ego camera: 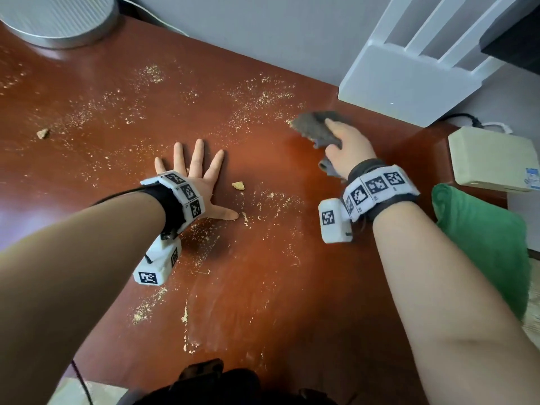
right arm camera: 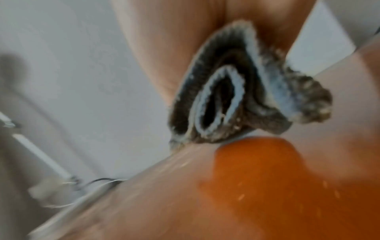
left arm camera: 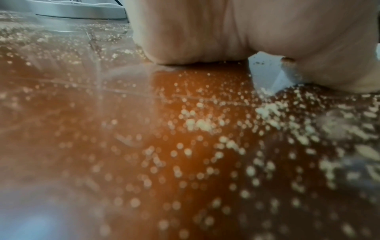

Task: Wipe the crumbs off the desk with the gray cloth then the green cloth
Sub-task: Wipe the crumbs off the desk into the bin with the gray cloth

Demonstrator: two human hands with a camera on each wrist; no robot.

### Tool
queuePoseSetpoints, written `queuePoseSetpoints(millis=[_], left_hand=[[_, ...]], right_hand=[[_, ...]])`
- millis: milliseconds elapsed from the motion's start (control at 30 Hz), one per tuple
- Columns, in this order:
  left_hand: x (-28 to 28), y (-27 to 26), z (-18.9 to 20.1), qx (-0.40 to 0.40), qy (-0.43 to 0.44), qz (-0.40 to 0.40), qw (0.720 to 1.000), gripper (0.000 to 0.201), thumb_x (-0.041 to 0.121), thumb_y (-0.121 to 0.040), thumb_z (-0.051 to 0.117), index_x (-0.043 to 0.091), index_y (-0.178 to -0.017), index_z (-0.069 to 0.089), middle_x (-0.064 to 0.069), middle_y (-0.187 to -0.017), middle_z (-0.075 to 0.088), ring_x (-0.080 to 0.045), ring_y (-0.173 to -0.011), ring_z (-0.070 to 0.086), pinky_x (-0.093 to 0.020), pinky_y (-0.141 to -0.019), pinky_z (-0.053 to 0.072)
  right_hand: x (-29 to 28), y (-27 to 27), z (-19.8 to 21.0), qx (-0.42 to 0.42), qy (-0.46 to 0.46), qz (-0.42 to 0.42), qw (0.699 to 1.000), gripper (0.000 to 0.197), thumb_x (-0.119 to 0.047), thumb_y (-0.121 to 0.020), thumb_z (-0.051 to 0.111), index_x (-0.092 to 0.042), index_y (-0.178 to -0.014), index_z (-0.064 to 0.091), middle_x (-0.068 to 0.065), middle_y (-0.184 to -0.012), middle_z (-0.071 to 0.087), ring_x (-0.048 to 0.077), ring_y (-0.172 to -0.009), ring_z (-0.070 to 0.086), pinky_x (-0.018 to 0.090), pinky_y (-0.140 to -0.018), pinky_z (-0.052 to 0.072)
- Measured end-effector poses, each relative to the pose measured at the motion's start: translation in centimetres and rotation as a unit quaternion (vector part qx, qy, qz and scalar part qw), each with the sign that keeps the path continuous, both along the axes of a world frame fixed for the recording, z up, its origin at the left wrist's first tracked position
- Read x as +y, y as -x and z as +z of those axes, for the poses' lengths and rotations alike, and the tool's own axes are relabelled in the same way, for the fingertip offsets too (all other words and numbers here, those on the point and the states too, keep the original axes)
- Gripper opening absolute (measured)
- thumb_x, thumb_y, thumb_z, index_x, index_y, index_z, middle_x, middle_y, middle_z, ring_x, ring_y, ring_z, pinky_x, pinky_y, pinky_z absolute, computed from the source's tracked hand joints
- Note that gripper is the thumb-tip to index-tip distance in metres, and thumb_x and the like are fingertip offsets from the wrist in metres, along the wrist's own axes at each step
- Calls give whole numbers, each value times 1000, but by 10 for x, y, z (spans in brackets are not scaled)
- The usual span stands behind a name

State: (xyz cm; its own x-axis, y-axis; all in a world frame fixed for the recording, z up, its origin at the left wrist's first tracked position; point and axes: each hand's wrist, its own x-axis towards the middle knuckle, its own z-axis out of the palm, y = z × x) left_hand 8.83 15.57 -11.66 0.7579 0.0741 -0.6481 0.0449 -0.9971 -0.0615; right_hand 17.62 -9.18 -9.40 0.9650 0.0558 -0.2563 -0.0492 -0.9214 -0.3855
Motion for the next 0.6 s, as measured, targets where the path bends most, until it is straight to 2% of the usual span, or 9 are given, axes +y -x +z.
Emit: queuePoseSetpoints(millis=[67,133,233,300,333,400,467,533,600], left_hand=[[2,1,-2,-2,5,0,1000,126,90,-54,45,36,-139,-32,-2,-149,-36,-38,-139,-24,-65,-109,-1],[3,0,-3,3,14,-2,1000,127,90,-54,45,36,-138,-32,-2,-148,-37,-39,-138,-24,-65,-108,-1],[7,-4,-3,19,28,-11,999,127,90,-54,46,36,-138,-33,-3,-147,-39,-41,-138,-24,-66,-107,0],[10,-4,1,32,42,-25,998,125,87,-57,49,37,-138,-32,-4,-147,-40,-42,-137,-24,-67,-107,0],[13,-3,3,39,51,-35,997,123,84,-59,51,38,-138,-31,-4,-147,-40,-41,-137,-25,-67,-107,0],[22,-5,7,45,68,-60,995,120,76,-66,57,39,-139,-31,-3,-147,-40,-38,-138,-25,-67,-107,1],[38,-14,12,33,87,-75,993,119,70,-69,61,39,-138,-32,-3,-146,-41,-32,-139,-26,-65,-109,0],[60,-30,17,11,100,-76,992,119,70,-69,60,37,-138,-32,-4,-145,-42,-28,-139,-27,-59,-113,-2],[84,-49,17,5,97,-63,993,116,76,-69,52,35,-139,-31,-4,-147,-40,-27,-140,-26,-54,-115,-5]], right_hand=[[2,-19,-4,16,74,-82,994,52,-9,-93,38,-19,-144,32,7,-152,29,32,-133,34,36,-106,32],[13,-22,-7,74,112,-72,988,55,-11,-93,42,-17,-146,27,9,-154,20,32,-138,24,38,-111,24],[43,-12,-6,92,142,84,982,62,-11,-93,41,-24,-149,18,3,-158,5,36,-137,23,36,-111,23],[63,-2,-5,111,148,192,964,62,-12,-93,38,-28,-149,16,0,-159,4,36,-138,24,35,-113,22],[69,3,-3,122,133,216,960,61,-12,-93,38,-27,-149,18,0,-159,7,32,-140,24,33,-113,21],[74,4,10,121,62,167,977,56,-9,-95,39,-22,-147,26,0,-157,19,24,-141,26,27,-113,19],[70,-8,18,51,19,52,997,54,-7,-94,40,-19,-146,30,2,-154,27,23,-139,29,27,-113,20],[65,-35,14,-2,55,-48,997,55,-10,-94,40,-19,-147,28,5,-153,29,29,-136,34,34,-113,25],[67,-55,4,26,111,-99,988,56,-13,-94,40,-21,-148,24,6,-153,28,33,-133,36,38,-109,29]])
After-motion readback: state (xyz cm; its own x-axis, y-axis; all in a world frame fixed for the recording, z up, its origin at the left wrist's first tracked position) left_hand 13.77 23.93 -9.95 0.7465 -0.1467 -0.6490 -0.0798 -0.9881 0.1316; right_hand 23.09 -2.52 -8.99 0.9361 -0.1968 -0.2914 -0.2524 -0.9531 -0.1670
